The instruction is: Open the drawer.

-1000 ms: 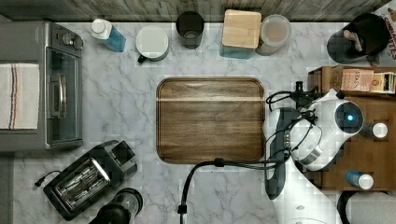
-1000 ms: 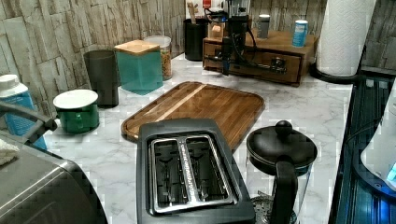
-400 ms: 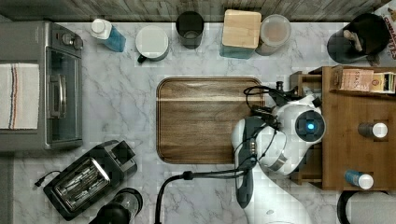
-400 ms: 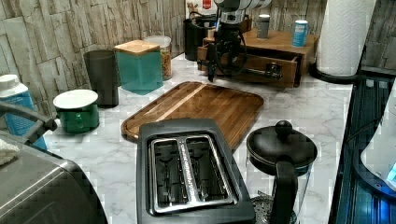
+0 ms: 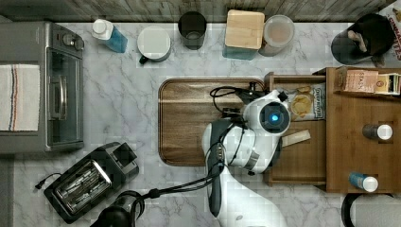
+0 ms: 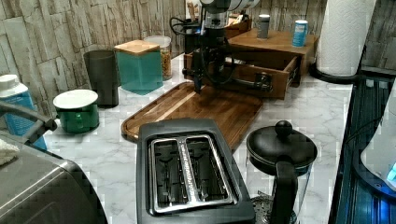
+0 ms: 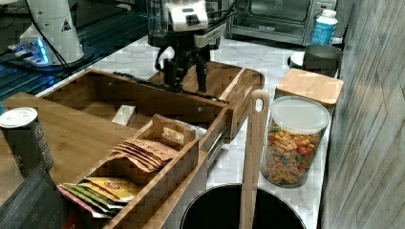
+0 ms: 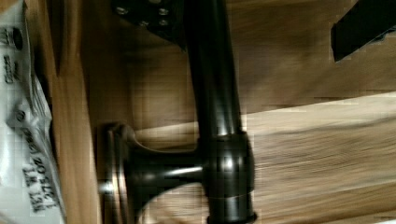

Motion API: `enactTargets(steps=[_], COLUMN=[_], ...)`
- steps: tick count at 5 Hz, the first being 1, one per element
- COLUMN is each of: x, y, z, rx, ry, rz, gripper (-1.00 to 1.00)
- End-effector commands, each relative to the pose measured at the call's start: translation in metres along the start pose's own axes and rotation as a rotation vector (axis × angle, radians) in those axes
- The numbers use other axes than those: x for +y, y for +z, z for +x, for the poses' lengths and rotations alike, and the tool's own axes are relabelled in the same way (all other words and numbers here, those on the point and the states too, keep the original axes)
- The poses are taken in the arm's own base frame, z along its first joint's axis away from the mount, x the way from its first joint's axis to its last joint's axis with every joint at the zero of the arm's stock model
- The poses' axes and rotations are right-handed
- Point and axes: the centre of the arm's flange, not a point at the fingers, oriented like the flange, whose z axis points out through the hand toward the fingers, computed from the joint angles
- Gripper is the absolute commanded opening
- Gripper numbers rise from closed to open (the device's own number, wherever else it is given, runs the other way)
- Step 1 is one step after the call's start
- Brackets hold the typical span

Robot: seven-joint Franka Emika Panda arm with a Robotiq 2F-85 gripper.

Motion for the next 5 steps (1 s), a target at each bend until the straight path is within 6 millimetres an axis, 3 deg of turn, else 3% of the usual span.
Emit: enactTargets(steps=[1,5], x=[-0.1875,-0.1875], y=[0.014,0.0139], z=[-0.0528,-0.0528], rx=[-0.063,-0.062], ry=[-0.146,-0.146], rz=[0.002,0.002], gripper=[1.0,1.0])
